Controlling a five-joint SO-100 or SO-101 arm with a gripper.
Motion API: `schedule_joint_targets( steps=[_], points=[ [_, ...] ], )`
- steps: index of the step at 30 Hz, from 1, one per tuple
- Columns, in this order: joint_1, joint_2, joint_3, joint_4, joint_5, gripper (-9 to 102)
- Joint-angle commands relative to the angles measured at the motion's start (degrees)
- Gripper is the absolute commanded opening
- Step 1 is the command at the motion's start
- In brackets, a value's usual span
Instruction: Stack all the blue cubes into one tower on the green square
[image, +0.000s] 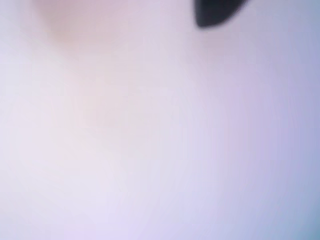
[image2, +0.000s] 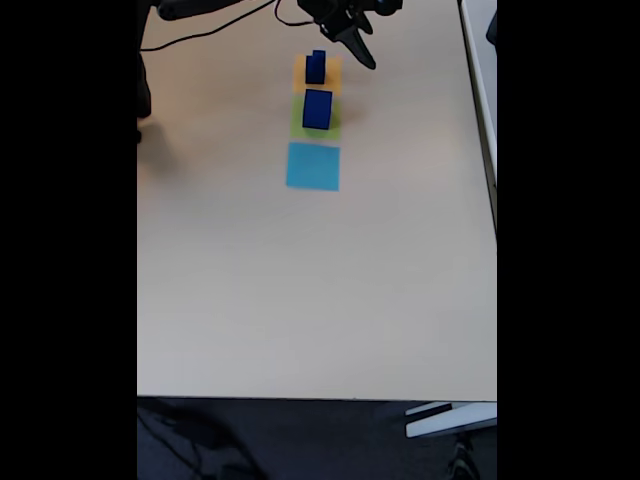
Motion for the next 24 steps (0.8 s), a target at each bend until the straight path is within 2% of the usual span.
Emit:
schedule_joint_targets(
  steps=[1, 11, 14, 18, 24],
  points=[
    [-2.55, 0.00, -6.42, 0.00, 3.78, 33],
    [-7.73, -2.37, -7.56, 1.32, 13.10, 33],
    [-7.91, -2.99, -8.44, 5.10, 13.45, 32],
    [-8.09, -6.33, -15.73, 14.50, 12.83, 32],
    [-8.79, -10.02, -20.74, 20.39, 11.95, 32]
  ],
)
